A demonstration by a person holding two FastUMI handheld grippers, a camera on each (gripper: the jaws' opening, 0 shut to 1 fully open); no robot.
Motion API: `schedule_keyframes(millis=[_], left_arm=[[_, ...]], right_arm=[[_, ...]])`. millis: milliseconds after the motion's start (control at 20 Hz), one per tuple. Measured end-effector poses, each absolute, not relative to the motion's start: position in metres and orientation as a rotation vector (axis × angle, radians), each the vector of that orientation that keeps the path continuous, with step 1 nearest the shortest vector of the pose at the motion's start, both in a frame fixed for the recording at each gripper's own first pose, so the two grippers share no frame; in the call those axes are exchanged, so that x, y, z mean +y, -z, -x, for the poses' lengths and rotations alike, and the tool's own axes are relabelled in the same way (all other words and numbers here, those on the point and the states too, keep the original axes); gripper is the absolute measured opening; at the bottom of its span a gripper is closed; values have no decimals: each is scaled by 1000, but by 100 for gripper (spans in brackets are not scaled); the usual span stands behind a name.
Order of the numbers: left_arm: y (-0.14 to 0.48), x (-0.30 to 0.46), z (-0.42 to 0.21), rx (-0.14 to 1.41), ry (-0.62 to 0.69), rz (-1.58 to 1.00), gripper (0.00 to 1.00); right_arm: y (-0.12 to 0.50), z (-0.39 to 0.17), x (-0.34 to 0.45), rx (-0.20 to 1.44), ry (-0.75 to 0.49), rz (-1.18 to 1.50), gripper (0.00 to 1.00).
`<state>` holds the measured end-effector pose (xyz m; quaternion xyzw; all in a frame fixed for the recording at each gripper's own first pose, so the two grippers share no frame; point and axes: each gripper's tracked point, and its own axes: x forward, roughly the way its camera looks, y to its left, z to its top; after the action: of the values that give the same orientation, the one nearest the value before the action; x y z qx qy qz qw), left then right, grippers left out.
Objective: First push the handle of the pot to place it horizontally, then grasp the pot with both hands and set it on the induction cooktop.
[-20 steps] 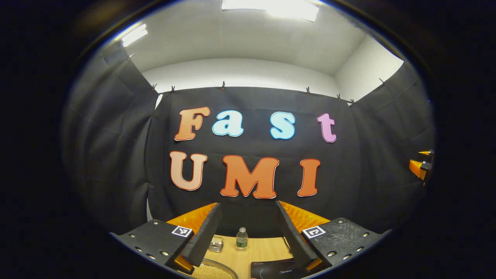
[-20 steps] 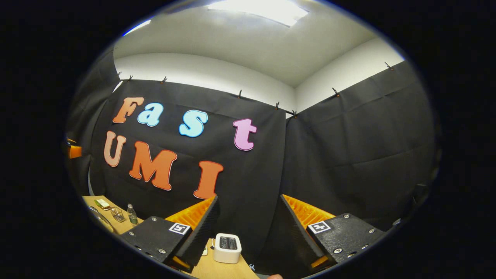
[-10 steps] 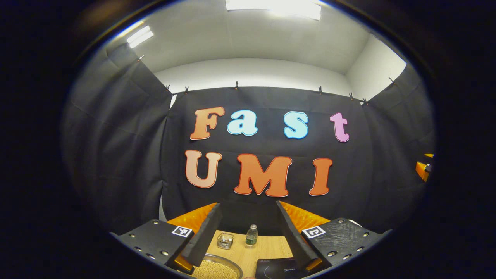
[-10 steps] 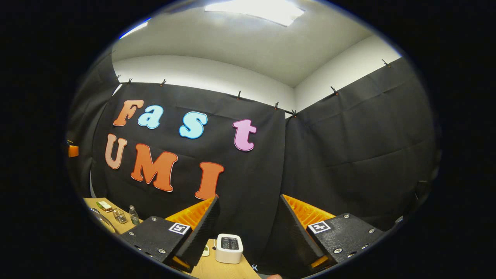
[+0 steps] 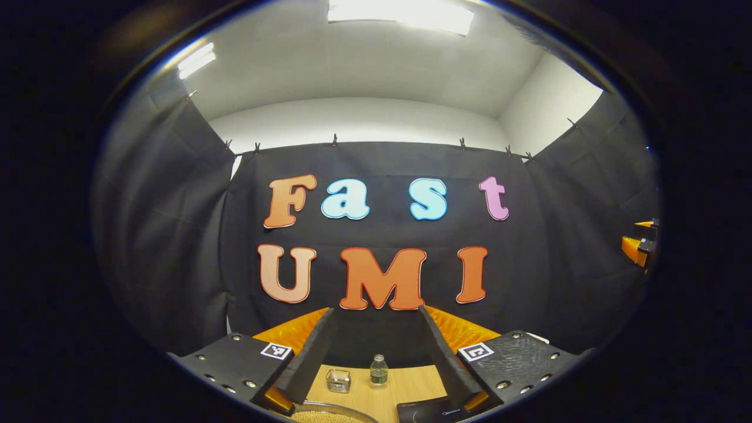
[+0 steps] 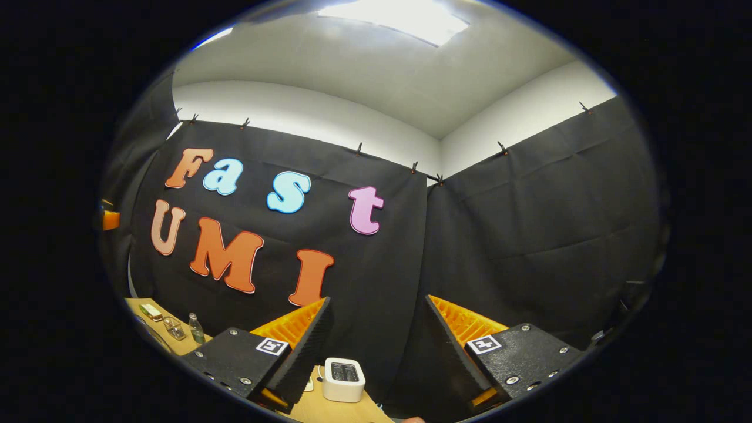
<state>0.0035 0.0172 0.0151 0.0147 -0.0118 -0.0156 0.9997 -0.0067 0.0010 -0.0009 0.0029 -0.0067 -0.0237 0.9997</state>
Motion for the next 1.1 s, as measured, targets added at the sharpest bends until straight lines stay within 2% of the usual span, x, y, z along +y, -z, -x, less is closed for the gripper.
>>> schedule_keyframes(millis=[100, 200, 250, 400, 600, 800, 850, 900, 1100], left_arm=[[-1, 19, -11, 21, 76, -24, 87], [19, 18, -16, 82, 126, -38, 91], [30, 18, -18, 117, 150, -52, 72], [74, 4, -14, 248, 252, -76, 51], [138, -12, 5, 459, 382, -85, 18], [200, -13, 31, 668, 448, -113, 18], [217, -8, 34, 723, 441, -127, 16], [233, -7, 42, 785, 450, -128, 5], [288, -1, 84, 1024, 483, -107, 3]], right_arm=[[2, 10, 2, -3, 76, 7, 95], [2, 12, 6, 8, 97, 8, 95], [3, 14, 8, 13, 104, 4, 95], [5, 16, 14, 34, 119, -4, 95], [5, 20, 17, 46, 139, 1, 95], [11, 26, 7, 78, 175, 22, 95], [11, 28, 3, 84, 189, 26, 95], [12, 31, -1, 88, 203, 29, 95], [17, 41, -14, 113, 239, 44, 95]])
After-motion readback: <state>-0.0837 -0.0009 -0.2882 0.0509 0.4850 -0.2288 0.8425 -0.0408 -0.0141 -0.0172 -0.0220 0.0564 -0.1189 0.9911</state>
